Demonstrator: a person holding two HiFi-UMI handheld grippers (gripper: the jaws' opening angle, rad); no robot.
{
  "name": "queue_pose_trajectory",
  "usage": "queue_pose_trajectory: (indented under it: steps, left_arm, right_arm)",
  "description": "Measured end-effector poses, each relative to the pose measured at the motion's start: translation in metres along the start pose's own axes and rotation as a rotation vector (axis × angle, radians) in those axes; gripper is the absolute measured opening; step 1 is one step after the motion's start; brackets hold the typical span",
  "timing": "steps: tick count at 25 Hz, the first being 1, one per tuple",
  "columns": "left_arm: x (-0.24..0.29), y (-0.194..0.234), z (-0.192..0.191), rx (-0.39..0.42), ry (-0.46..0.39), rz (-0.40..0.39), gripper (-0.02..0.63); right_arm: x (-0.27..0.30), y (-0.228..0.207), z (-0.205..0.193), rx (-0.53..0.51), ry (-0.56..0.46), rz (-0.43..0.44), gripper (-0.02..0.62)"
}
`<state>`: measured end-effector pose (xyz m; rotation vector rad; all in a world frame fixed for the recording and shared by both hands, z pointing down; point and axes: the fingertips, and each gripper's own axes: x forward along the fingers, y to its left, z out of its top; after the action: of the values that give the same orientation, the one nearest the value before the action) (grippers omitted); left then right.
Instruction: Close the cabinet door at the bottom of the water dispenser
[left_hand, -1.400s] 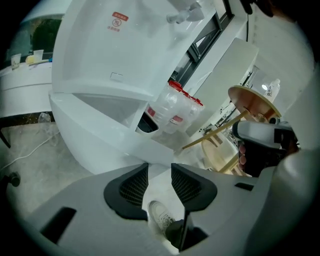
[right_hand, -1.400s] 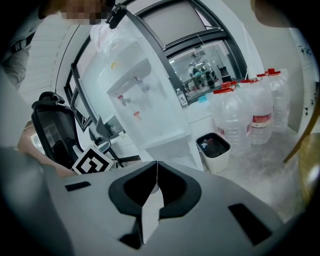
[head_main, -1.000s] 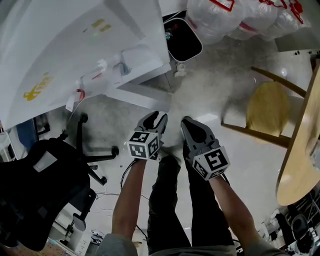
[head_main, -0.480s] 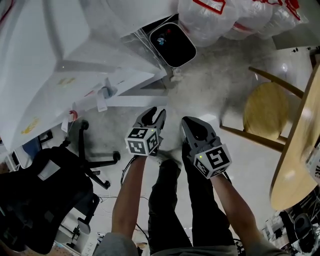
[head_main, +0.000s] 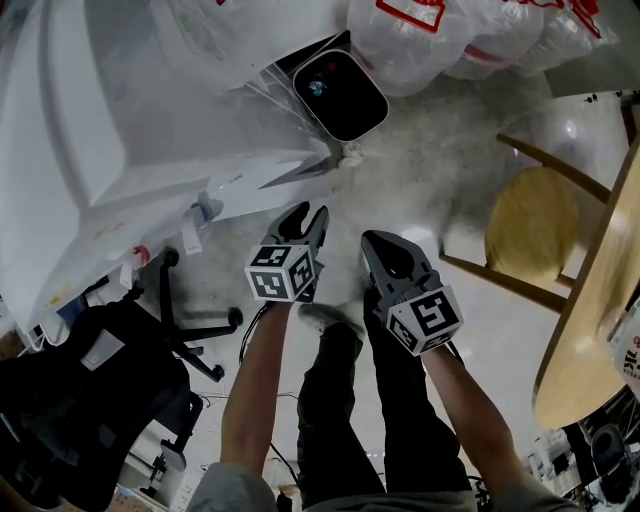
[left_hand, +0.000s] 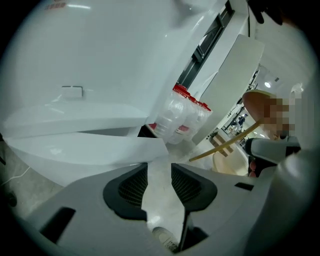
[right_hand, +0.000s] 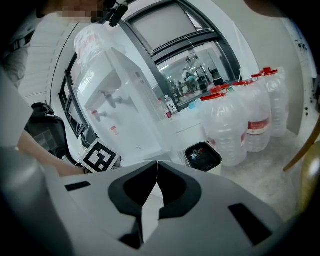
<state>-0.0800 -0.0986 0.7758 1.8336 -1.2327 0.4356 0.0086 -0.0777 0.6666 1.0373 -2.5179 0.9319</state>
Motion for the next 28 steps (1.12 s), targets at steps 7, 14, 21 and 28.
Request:
queue_pose_trajectory:
  steps: [7, 14, 21, 28]
  left_arm:
    - [0.015, 0.009, 0.022, 0.000, -0.024, 0.016, 0.140]
    - [0.021, 0.011, 0.022, 0.034, -0.010, 0.025, 0.140]
    - [0.028, 0.016, 0.018, 0.026, 0.009, 0.034, 0.140]
    - [0.035, 0.027, 0.035, -0.016, -0.015, 0.054, 0.150]
  right_arm:
    - [0.004, -0.008, 0.002, 0.000, 0.003, -0.001, 0.011]
    - [0.004, -0.015, 0.003, 0.002, 0.004, -0.005, 0.011]
    - [0.004, -0.019, 0.000, -0.001, 0.016, -0.011, 0.011]
    - [0.002, -0.025, -0.001, -0.001, 0.019, -0.025, 0.011]
